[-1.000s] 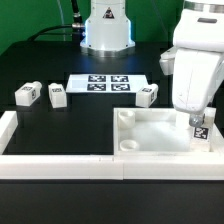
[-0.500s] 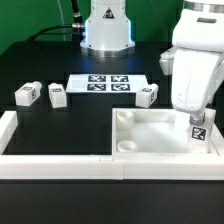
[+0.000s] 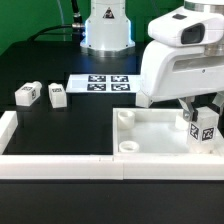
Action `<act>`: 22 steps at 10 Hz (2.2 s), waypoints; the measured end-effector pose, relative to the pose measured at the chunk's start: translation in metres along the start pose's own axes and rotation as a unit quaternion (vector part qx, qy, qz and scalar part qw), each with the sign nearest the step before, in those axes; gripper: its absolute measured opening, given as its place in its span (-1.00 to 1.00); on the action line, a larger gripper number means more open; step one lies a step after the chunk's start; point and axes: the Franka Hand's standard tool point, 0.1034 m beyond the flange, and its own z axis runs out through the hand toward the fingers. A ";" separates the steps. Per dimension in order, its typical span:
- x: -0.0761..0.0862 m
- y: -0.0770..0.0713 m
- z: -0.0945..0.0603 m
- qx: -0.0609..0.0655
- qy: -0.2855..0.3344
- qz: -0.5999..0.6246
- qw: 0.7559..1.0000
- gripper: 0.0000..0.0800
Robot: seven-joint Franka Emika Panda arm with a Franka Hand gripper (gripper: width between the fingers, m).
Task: Assemble square table
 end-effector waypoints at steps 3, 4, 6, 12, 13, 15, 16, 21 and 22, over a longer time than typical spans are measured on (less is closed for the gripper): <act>0.001 -0.004 0.000 0.001 0.000 0.157 0.988 -0.26; 0.001 -0.005 0.000 0.001 -0.001 0.215 0.977 -0.26; 0.000 -0.006 0.000 0.001 -0.002 0.285 0.958 -0.26; -0.001 -0.005 0.000 0.002 -0.005 0.373 0.928 0.19; -0.001 -0.006 0.000 0.002 -0.006 0.357 0.934 0.19; -0.001 -0.010 0.000 0.002 -0.007 0.290 0.957 0.61; -0.001 -0.011 0.000 0.001 -0.007 0.235 0.972 0.61; 0.000 -0.012 -0.001 -0.003 -0.007 -0.041 0.999 0.62; 0.000 -0.011 -0.001 -0.004 -0.008 -0.090 0.996 0.62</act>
Offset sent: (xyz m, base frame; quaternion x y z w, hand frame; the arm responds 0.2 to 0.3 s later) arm 0.0017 0.0064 -0.0021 -0.0014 -0.0223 0.2857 0.9581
